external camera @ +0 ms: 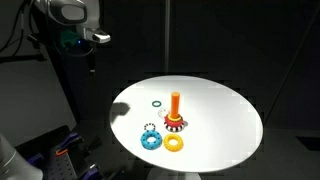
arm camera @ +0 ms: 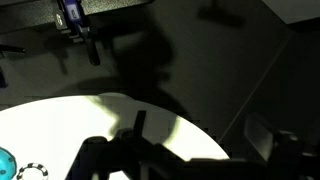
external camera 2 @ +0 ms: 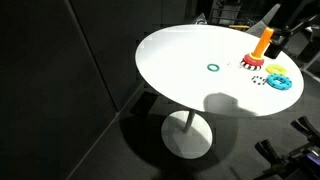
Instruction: Place the small, black and white ring around the block
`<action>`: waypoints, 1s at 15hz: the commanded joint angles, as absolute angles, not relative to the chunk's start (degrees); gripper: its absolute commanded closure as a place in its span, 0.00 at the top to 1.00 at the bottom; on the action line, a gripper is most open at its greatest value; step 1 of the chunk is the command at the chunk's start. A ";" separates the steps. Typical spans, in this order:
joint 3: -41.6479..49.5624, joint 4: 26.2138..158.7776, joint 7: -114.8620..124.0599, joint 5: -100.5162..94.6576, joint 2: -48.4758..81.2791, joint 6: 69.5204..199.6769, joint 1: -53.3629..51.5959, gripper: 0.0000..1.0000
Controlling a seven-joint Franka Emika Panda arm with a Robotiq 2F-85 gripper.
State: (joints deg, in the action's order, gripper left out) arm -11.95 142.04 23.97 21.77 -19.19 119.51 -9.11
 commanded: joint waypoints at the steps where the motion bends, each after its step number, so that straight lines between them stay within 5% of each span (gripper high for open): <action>1: -11.94 141.99 23.98 21.74 -19.20 119.43 -9.10 1.00; 15: -11.56 141.34 25.79 16.78 -17.08 120.53 -6.40 1.00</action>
State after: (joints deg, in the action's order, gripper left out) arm -11.87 142.06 24.44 19.25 -18.21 119.88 -7.58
